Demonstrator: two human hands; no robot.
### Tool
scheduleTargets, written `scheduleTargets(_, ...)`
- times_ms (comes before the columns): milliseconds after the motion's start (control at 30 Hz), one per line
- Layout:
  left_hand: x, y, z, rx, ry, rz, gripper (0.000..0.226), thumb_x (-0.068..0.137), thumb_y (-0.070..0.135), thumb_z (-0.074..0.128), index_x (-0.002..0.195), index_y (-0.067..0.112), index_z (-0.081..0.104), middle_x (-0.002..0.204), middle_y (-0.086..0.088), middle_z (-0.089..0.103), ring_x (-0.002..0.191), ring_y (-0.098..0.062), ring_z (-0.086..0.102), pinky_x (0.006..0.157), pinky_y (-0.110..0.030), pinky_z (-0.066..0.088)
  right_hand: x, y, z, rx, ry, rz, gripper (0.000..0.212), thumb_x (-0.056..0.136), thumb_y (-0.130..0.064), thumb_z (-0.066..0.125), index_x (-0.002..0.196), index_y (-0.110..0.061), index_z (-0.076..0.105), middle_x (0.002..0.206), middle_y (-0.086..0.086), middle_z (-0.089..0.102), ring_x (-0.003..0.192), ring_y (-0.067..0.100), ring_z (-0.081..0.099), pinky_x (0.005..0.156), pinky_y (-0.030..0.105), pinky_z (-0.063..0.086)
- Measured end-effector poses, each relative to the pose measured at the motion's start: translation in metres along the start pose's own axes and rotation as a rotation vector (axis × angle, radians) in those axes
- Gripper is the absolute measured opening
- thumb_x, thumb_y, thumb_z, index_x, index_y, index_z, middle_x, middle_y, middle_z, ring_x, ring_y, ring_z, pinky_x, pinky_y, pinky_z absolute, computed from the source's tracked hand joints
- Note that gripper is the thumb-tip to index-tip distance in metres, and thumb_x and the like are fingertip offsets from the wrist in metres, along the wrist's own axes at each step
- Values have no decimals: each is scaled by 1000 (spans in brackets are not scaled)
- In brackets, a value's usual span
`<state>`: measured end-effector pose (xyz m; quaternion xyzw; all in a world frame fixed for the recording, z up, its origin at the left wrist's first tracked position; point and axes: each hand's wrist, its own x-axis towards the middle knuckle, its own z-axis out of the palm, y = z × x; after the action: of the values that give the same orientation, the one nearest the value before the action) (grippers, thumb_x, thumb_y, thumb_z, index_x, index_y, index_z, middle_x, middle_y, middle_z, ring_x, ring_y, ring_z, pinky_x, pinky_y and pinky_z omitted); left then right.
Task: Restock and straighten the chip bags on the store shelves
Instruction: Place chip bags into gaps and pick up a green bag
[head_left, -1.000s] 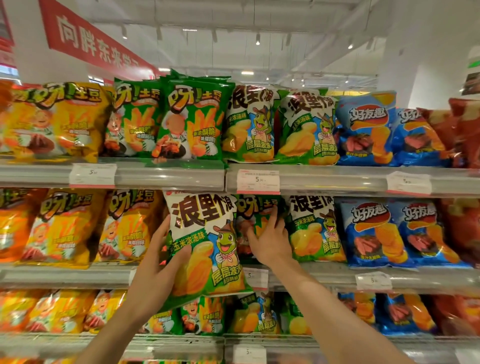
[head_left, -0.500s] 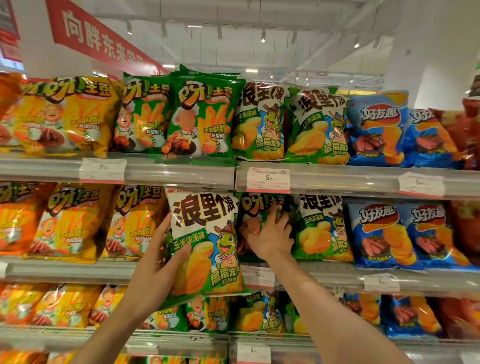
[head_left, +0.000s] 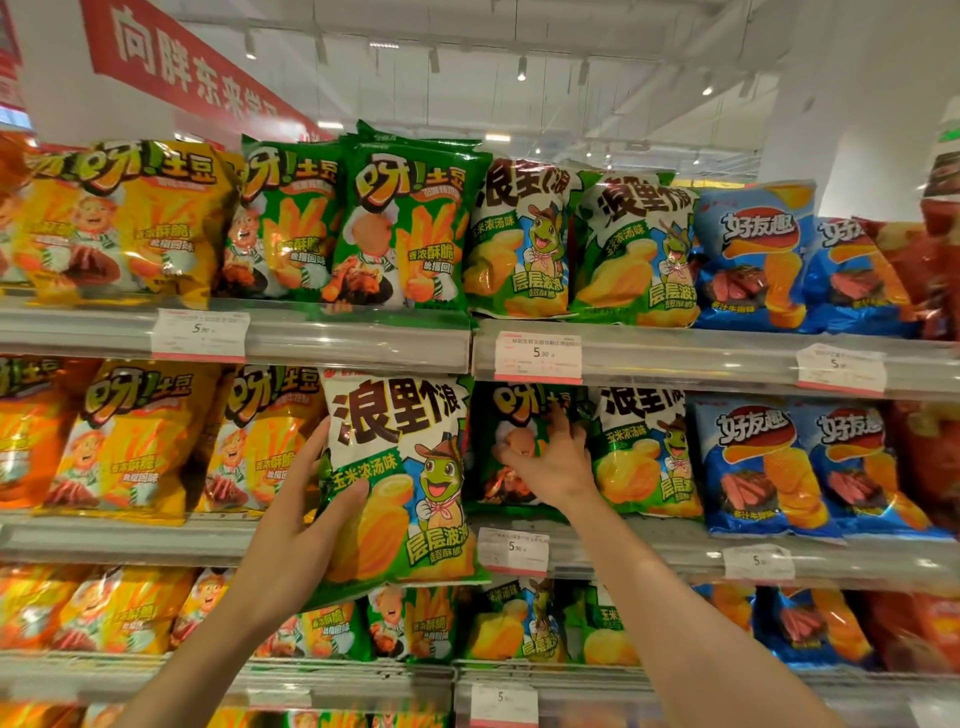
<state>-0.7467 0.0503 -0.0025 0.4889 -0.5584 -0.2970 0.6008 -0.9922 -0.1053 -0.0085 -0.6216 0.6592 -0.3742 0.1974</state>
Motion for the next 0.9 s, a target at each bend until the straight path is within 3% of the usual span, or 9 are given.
scheduleTargets(100,1,-1,-2,-6,-5,-8,61,97,22,59,137,58,29,113,39,38,79,36,49,58,-5,50,-1,4,-6,144,-7,-27,105,71,-56,79,156,-26,23,153,10,28,140,33,35,114,44,36)
scheduleTargets(200,3,-3,-6,-10,-13,-18,62,96,26,60,137,62,29,115,42,38,91,28,54,60,-9,53,-3,4,-9,244,-17,-25,108,66,-61,74,155,-27,25,153,4,32,141,28,36,115,43,35)
scheduleTargets(267,3,-5,-7,12,-18,-12,63,95,29,60,137,64,28,116,45,36,91,30,50,62,-11,54,-4,6,-8,268,-18,-35,112,62,-65,75,156,-28,24,153,2,36,141,25,38,115,44,36)
scheduleTargets(367,2,-6,-6,43,-12,-8,63,95,30,59,138,63,27,116,47,33,90,33,46,68,-12,53,-6,8,-10,313,-49,-33,107,70,-53,81,156,-29,22,151,0,37,139,23,40,115,41,34)
scheduleTargets(467,1,-7,-7,55,2,-1,62,97,27,58,138,60,26,114,45,34,83,37,46,60,-7,51,-11,9,-15,337,-64,-28,109,68,-56,78,156,-33,19,151,1,39,138,23,41,116,43,35)
scheduleTargets(533,2,-9,-9,48,9,3,62,97,27,58,138,60,26,113,43,36,86,29,51,60,-10,52,-14,9,-18,354,-81,-24,100,77,-48,78,157,-32,20,152,0,40,138,21,41,113,37,35)
scheduleTargets(633,3,-10,-13,37,7,10,62,95,32,60,136,65,27,118,38,41,99,11,54,75,-20,53,-17,7,-25,384,-124,-15,89,86,-39,75,157,-28,23,149,-2,43,136,19,43,105,28,34)
scheduleTargets(800,6,-13,-17,52,0,1,66,87,43,63,138,70,30,142,17,44,130,-12,51,101,-48,51,-21,-4,-33,360,-141,26,89,82,-49,75,156,-32,27,148,-4,47,135,21,45,108,36,36)
scheduleTargets(900,6,-13,-17,55,3,15,68,89,42,62,143,63,29,141,19,48,129,-5,51,103,-50,50,-23,-12,-36,356,-132,27,85,83,-48,75,153,-30,30,143,-4,49,132,21,46,98,30,36)
